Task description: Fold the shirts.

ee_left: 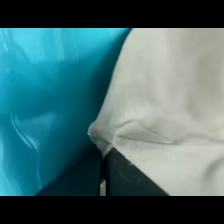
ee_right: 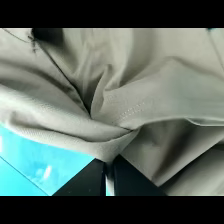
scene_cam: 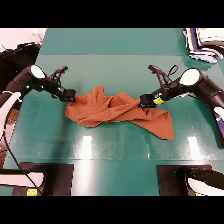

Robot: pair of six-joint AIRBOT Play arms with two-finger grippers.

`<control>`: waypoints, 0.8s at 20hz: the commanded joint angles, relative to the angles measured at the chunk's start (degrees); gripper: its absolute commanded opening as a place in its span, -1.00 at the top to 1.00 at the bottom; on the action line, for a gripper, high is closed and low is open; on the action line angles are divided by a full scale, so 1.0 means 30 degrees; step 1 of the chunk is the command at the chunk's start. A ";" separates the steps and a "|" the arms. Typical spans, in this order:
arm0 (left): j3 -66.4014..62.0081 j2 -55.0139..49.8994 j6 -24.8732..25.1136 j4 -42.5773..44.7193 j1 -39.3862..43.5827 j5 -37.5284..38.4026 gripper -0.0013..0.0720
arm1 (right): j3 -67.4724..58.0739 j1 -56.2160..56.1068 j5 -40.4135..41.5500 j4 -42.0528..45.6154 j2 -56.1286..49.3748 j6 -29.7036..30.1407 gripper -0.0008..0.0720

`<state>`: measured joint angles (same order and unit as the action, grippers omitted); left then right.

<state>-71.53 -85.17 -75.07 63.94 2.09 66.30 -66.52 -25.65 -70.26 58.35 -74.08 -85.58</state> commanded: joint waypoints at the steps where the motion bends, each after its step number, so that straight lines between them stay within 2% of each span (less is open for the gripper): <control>1: -0.1749 0.2055 -0.0022 0.0036 0.0015 -0.0109 0.90 | -0.0015 0.0845 -0.0058 0.0058 0.1056 -0.0007 0.92; 5: -0.4575 0.5901 -0.0051 0.0036 0.0022 -0.0386 0.90 | -0.0517 0.2193 0.0656 0.0087 0.3818 0.0015 0.92; 11: -0.9908 1.1468 -0.0991 0.0029 0.0022 -0.1800 0.90 | -0.5042 0.3861 0.0481 0.0175 0.7745 0.0058 0.92; 16: -1.3085 1.3070 -0.1974 0.0007 0.0022 -0.1479 0.90 | -0.8429 0.4124 -0.1166 0.2630 0.9653 -0.0175 0.92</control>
<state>-105.49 -48.97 -78.91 63.33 2.22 62.22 -86.43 -13.91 -70.83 61.52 -48.34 -85.43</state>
